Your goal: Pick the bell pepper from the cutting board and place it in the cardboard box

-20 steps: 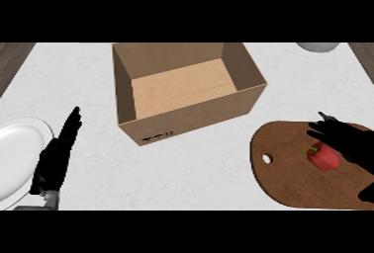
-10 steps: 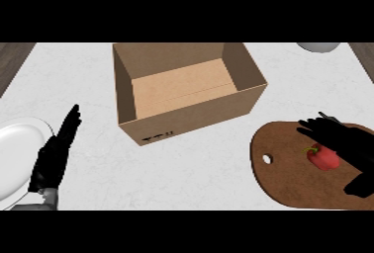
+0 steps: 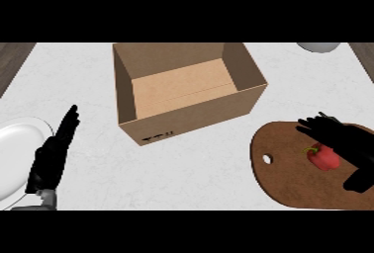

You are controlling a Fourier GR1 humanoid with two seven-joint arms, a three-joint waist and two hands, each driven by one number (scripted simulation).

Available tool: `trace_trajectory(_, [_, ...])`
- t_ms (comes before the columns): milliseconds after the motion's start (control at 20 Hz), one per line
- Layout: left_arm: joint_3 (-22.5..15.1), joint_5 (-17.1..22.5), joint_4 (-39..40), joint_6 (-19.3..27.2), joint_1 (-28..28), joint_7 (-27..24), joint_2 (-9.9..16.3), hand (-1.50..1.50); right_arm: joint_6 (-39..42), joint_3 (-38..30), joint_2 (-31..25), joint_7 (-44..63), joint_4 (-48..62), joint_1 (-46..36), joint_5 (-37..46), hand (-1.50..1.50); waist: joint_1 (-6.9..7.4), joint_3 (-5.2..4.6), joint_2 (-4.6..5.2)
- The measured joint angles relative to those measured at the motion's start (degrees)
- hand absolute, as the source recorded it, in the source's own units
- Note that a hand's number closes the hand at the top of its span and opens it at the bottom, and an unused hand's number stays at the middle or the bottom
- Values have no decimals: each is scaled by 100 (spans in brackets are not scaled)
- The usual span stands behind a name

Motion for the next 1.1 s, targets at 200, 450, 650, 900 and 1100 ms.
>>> trace_trajectory(200, [119, -17, 42, -131, -58, -28, -24, 0, 30, 18, 166, -32, 125, 2, 213, 150, -4, -10, -4])
trace_trajectory(450, [77, -147, -89, -105, 102, -50, -165, 0, -262, -150, 233, -273, 206, -37, 290, 150, -12, -24, -10])
trace_trajectory(650, [92, -186, 9, -105, 19, -77, -222, 0, -834, -283, 391, -324, 149, -65, 389, 150, -25, -32, -13])
trace_trajectory(900, [-54, -195, 33, -260, -265, -90, -239, 0, -729, -89, 522, -670, 1161, -1459, 469, 150, 448, 1, 137])
trace_trajectory(1100, [-243, -225, 29, -397, -502, -83, -272, 0, -494, -6, 527, -1069, 1872, -2469, 432, 150, 874, 19, 288])
